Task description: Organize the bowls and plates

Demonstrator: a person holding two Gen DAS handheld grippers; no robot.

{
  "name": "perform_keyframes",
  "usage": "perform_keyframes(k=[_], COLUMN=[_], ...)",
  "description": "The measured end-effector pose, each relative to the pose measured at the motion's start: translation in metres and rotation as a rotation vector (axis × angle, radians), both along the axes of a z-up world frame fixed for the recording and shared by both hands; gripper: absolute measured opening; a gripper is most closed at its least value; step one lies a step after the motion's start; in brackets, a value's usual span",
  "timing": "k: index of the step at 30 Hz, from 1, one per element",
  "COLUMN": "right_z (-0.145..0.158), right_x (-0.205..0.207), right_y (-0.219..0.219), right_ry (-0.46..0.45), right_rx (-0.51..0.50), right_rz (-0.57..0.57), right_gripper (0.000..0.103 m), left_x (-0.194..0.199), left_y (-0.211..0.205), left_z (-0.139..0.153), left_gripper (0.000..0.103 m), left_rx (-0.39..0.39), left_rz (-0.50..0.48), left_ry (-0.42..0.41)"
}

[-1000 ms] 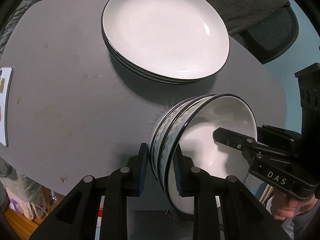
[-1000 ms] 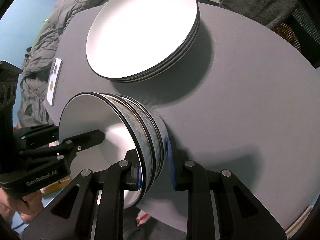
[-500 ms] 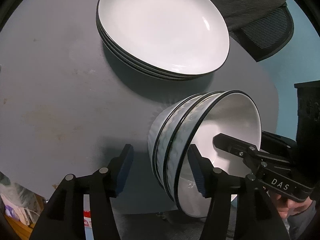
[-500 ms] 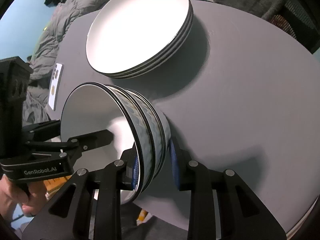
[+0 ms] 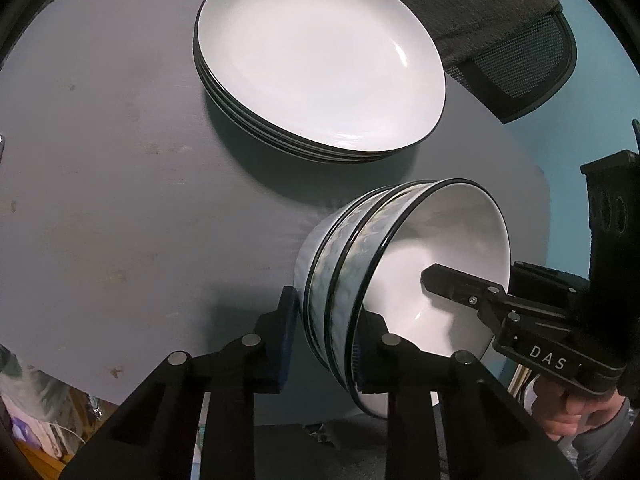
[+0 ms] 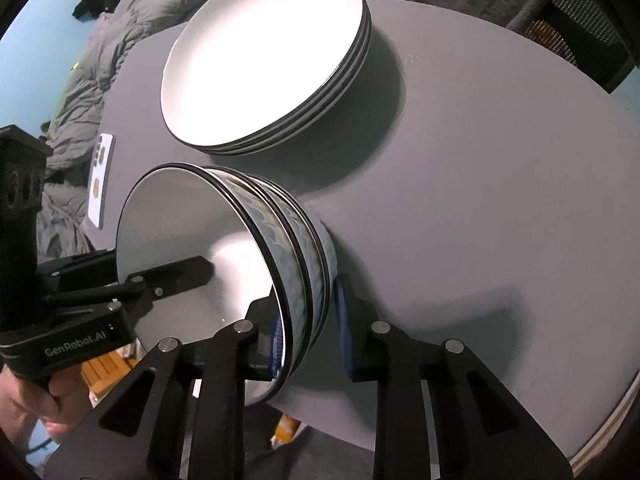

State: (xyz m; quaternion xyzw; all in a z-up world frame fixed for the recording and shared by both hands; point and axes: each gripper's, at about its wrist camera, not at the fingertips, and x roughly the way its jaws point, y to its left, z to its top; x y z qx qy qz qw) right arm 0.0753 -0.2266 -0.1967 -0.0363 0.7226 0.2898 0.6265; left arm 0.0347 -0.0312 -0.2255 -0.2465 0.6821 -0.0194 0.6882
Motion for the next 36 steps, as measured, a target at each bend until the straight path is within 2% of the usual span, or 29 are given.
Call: perform_keyframes(k=[10,20,27,36], right_z=[-0.002,-0.002,0.004,0.005], right_x=[0.003,-0.002,-0.001,-0.003], right_y=[-0.005,0.004,0.003,0.015], right_ry=[0.035,0.002,0.001,0.004], right_rx=[0.027,-0.008,0.015,0.013], right_rz=[-0.043,0.011,-0.023,-0.015], right_gripper=[0.022,0.020,0.019,0.018], left_x=[0.002,0.003,0.002,0.008], left_y=[-0.002,-0.007,-0.008,-0.007], left_z=[0.000,0.003,0.007,0.007], left_gripper=[0.023,0.023,0.023,0.023], left_rx=[0.008,0.031,0.041,0.069], left_rz=[0.015,-0.008,-0.009,-0.017], left_ry=[0.014,0.016,0.027,0.034])
